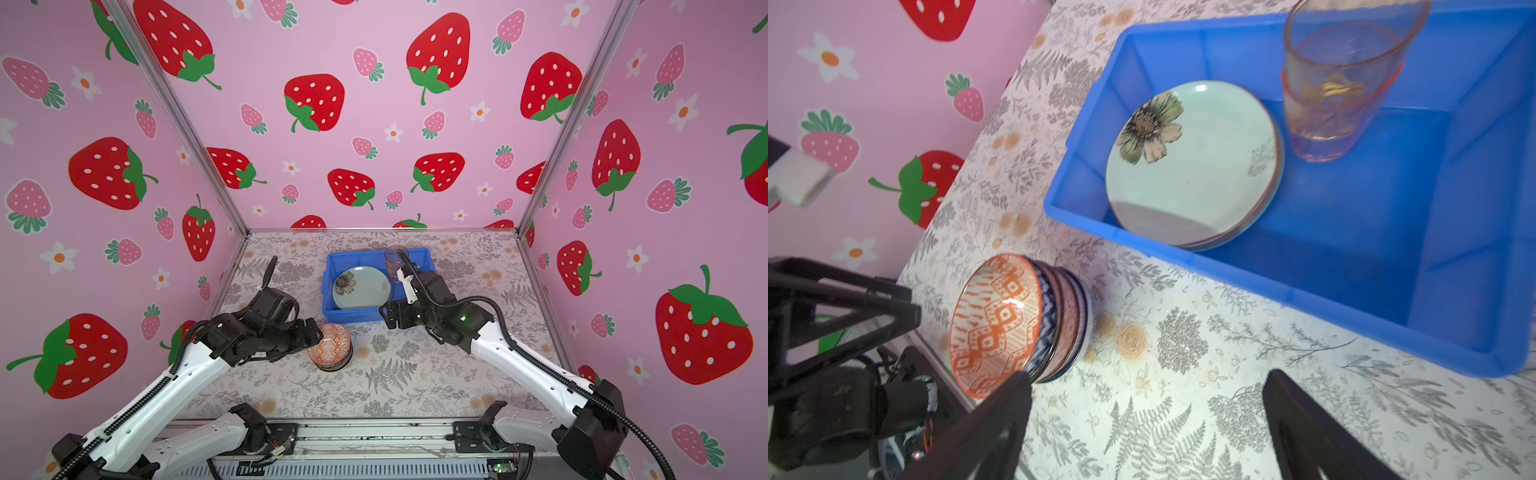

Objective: Place the mixed dishes into the plastic bin
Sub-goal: 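Move both grippers down to the stack of orange-patterned bowls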

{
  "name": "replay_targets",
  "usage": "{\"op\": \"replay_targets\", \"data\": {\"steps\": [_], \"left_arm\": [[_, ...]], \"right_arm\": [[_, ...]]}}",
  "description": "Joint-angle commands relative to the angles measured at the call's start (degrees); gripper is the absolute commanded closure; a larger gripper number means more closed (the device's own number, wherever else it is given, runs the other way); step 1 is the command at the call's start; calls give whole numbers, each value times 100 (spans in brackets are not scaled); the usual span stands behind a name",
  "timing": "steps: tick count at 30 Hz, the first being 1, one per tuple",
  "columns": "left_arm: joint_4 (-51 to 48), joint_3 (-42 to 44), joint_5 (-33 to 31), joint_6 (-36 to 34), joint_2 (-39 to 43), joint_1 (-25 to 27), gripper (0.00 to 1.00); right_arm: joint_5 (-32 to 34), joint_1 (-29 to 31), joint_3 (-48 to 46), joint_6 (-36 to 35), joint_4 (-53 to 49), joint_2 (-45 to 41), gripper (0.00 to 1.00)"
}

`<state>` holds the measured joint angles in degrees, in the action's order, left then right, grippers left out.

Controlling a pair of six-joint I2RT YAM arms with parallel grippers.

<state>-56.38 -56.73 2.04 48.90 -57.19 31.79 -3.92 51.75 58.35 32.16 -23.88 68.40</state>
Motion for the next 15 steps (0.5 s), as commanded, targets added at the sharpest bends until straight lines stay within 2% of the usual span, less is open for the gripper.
{"op": "replay_targets", "data": {"steps": [1, 8, 15], "left_arm": [[-22, 34, -428, 305, 56, 25, 10], [-186, -74, -809, 241, 199, -75, 9], [-241, 36, -485, -134, 461, -834, 9]], "right_arm": [[390, 494, 3, 467, -249, 176, 13], [906, 1319, 573, 957, -422, 997, 13], [1034, 1614, 933, 1215, -333, 1548, 16]]}}
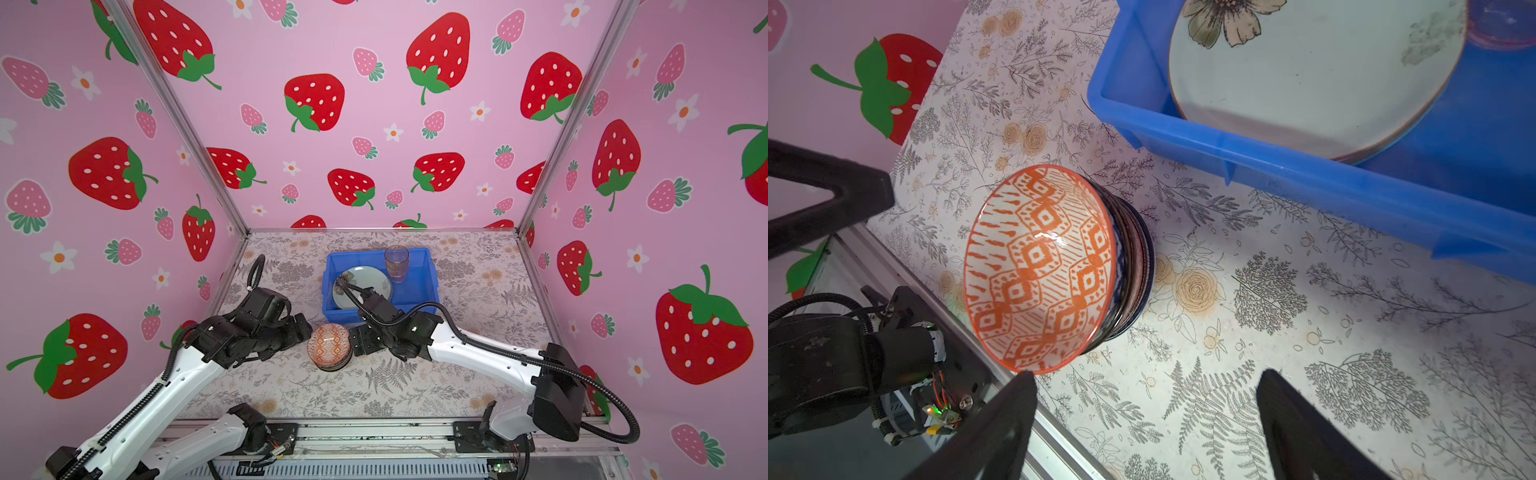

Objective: Place the mixed dishes into the plastic bin
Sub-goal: 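Move both grippers down to the stack of orange-patterned bowls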

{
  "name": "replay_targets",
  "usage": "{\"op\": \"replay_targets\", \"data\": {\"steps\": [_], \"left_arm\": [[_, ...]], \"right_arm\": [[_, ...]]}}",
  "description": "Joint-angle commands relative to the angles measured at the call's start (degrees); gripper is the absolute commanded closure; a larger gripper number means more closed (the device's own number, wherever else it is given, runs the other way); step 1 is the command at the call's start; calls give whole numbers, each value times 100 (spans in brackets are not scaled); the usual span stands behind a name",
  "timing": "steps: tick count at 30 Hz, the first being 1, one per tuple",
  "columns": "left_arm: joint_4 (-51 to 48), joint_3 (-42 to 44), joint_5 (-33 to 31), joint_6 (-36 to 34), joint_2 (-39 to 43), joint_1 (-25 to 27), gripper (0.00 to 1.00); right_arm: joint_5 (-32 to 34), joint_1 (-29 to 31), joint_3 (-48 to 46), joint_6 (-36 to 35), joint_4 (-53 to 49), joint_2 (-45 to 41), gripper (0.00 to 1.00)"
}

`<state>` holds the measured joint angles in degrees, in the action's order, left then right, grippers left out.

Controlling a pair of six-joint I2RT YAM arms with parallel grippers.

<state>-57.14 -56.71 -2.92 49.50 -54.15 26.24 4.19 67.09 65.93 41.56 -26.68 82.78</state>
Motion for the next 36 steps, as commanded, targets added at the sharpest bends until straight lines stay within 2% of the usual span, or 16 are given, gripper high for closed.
{"op": "replay_targets", "data": {"steps": [1, 7, 12, 16, 27, 29, 36], "left_arm": [[-165, 59, 100, -255, 183, -397, 9], [-105, 228, 600, -468, 294, -870, 11], [159, 308, 1235, -493, 301, -866, 14], [231, 354, 1389, -417, 270, -691, 16], [613, 332, 1110, 59, -282, 239, 17], [668, 278, 901, 104, -442, 417, 17], [833, 204, 802, 166, -825, 644, 17]], "right_arm": [[209, 100, 208, 290, -41, 160, 17], [171, 217, 488, 315, -97, 589, 21], [283, 210, 626, 248, -268, 596, 21], [313, 42, 566, 174, -362, 420, 21], [-75, -818, -333, 53, -200, -578, 21], [-125, -999, -521, 36, -206, -789, 21], [-344, -1485, -1115, 41, -136, -1431, 21]]}}
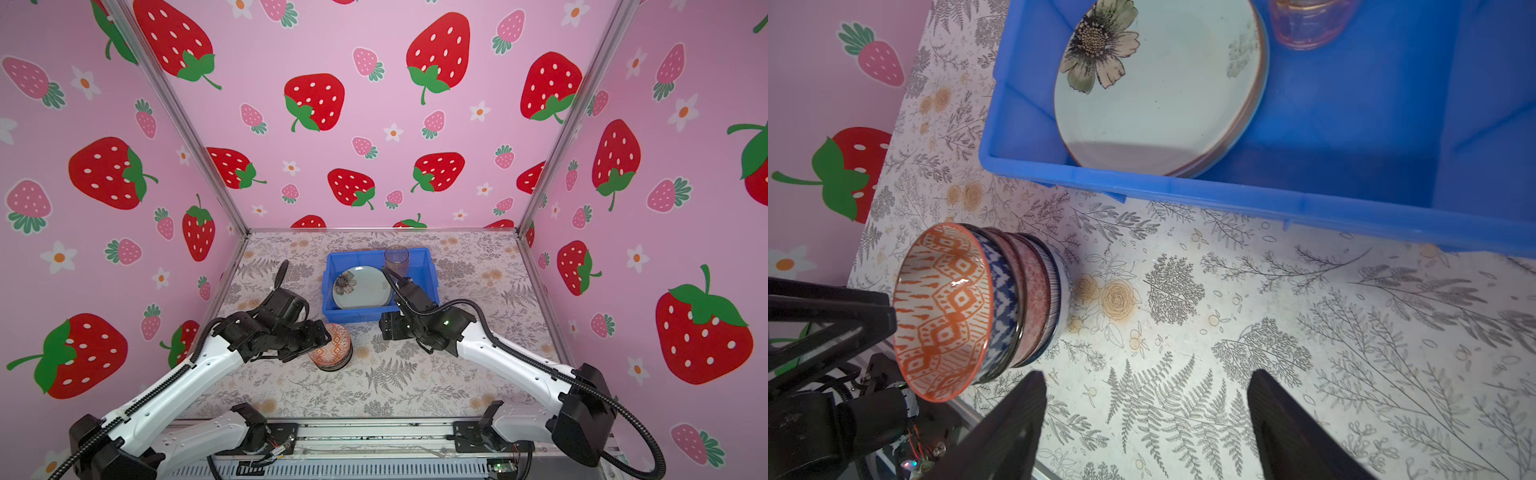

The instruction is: Place the mixed dishes into the plastic bin

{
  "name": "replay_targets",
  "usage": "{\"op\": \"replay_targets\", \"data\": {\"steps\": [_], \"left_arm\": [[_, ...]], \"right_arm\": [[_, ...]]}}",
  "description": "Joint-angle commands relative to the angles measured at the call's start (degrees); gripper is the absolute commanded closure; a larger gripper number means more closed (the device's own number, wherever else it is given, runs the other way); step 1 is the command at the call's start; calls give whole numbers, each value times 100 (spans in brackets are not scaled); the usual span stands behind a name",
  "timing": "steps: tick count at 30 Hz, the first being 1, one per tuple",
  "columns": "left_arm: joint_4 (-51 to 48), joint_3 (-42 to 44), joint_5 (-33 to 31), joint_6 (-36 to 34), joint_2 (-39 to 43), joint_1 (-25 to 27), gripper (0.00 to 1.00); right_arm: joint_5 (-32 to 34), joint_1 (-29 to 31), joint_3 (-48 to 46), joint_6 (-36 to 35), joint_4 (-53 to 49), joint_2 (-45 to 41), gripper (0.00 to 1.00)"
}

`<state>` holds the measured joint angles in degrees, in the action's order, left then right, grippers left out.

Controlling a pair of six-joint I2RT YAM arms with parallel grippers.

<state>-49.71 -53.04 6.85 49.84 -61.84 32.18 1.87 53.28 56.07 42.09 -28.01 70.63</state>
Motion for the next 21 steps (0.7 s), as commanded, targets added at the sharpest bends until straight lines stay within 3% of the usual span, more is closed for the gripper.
{"op": "replay_targets", "data": {"steps": [1, 9, 21], "left_arm": [[121, -196, -184, 131, -96, 74, 17], [267, -392, -179, 150, -388, 235, 17], [160, -437, -255, 192, -175, 257, 17]], "right_arm": [[-117, -135, -173, -8, -16, -268, 21], [-286, -171, -324, -21, 79, -258, 21], [-670, 54, -50, -81, 517, 332, 22]]}}
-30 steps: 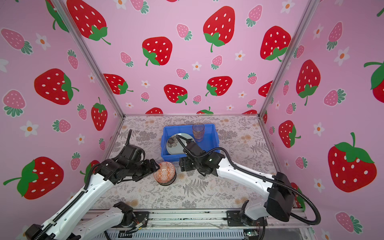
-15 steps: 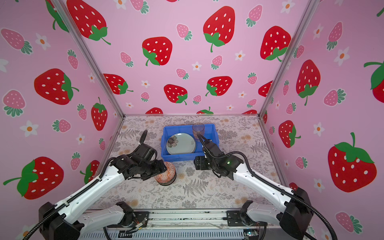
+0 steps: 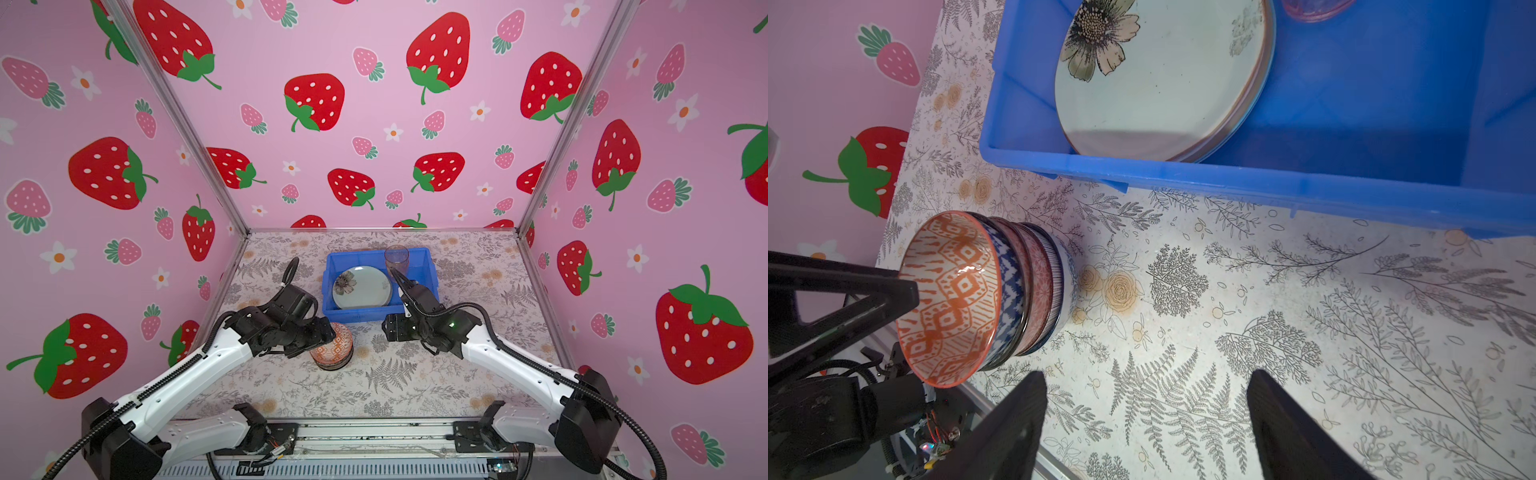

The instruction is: Place the mixed dishes into the plastic bin

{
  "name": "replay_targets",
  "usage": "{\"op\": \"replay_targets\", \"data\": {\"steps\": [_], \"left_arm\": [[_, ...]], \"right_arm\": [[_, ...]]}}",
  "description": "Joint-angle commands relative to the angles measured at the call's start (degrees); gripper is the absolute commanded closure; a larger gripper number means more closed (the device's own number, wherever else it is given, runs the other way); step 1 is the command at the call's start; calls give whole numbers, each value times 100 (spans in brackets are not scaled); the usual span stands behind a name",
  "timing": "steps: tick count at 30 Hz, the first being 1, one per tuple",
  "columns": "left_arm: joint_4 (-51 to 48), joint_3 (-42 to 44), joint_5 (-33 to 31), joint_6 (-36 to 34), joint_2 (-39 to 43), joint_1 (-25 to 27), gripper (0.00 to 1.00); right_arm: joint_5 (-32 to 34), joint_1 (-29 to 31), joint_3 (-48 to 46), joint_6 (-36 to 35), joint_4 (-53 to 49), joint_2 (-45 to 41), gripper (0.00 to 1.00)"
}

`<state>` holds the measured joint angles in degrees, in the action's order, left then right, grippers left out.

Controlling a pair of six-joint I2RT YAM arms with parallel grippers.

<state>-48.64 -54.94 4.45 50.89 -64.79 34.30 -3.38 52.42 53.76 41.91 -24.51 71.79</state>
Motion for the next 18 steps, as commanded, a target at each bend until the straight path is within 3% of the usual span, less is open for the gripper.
{"op": "replay_targets", "data": {"steps": [1, 18], "left_arm": [[48, -252, -14, 100, 149, 50, 17], [62, -298, 39, 122, 216, 45, 17]], "right_arm": [[-149, 202, 273, -86, 166, 339, 22], [-772, 705, 600, 270, 1172, 1281, 22]]}}
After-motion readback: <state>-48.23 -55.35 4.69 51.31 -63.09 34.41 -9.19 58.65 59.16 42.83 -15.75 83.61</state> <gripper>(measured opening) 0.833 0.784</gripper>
